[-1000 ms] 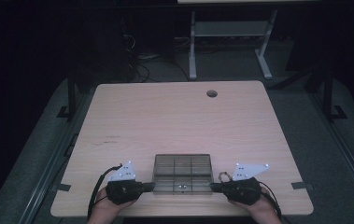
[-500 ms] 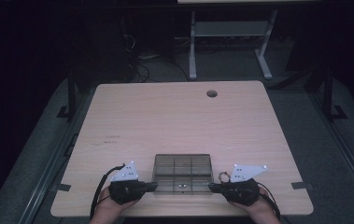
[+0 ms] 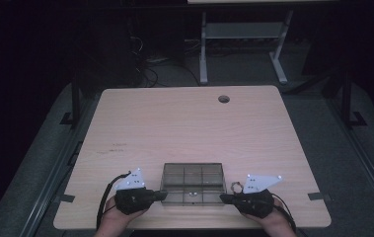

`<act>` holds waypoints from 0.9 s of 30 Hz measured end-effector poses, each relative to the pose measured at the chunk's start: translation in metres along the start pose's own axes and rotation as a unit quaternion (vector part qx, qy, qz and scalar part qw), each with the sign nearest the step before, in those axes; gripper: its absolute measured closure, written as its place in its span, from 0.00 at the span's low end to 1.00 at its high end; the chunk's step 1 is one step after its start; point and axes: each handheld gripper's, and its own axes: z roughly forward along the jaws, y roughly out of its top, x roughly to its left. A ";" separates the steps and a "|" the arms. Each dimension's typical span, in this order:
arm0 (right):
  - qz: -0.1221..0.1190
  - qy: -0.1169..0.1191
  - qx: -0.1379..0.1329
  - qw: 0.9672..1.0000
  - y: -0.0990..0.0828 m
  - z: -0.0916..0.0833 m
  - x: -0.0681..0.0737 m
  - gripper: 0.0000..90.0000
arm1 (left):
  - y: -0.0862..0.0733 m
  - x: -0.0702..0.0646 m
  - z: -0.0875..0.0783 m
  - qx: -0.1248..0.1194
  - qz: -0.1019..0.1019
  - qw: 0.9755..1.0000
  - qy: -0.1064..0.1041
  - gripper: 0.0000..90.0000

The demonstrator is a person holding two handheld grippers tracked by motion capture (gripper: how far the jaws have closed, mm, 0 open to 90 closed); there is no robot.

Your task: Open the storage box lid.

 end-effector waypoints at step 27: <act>-0.009 -0.004 0.000 1.000 0.000 0.001 0.001 1.00 | 0.013 0.003 -0.005 -0.017 -0.009 1.000 0.005 1.00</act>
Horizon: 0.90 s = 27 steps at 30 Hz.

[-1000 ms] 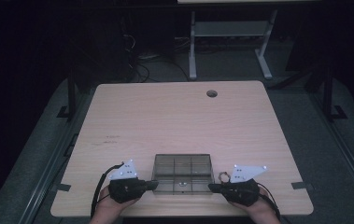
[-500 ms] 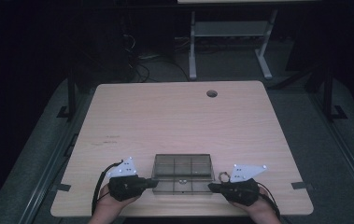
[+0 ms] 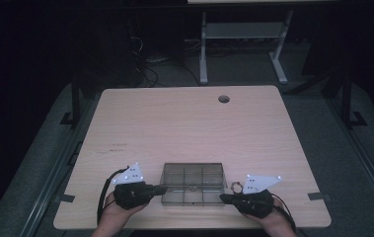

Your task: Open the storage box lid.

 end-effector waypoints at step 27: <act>-0.006 -0.007 0.002 1.000 0.001 0.001 0.001 1.00 | 0.027 0.008 -0.003 -0.035 0.013 0.999 0.004 1.00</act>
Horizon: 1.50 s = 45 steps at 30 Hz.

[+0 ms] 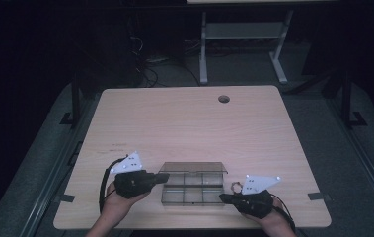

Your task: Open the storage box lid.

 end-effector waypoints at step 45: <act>0.024 -0.022 -0.011 0.999 0.007 -0.011 -0.013 0.61 | 0.024 0.023 0.003 -0.042 0.009 0.999 0.016 1.00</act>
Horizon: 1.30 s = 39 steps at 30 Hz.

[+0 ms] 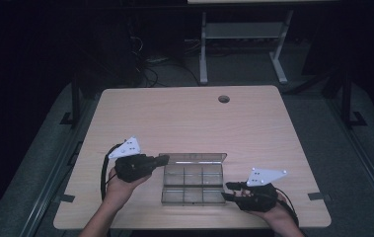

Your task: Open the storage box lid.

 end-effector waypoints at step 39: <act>-0.045 0.046 -0.053 0.997 0.088 -0.003 -0.045 0.58 | 0.000 -0.001 0.000 0.003 0.004 1.000 -0.003 1.00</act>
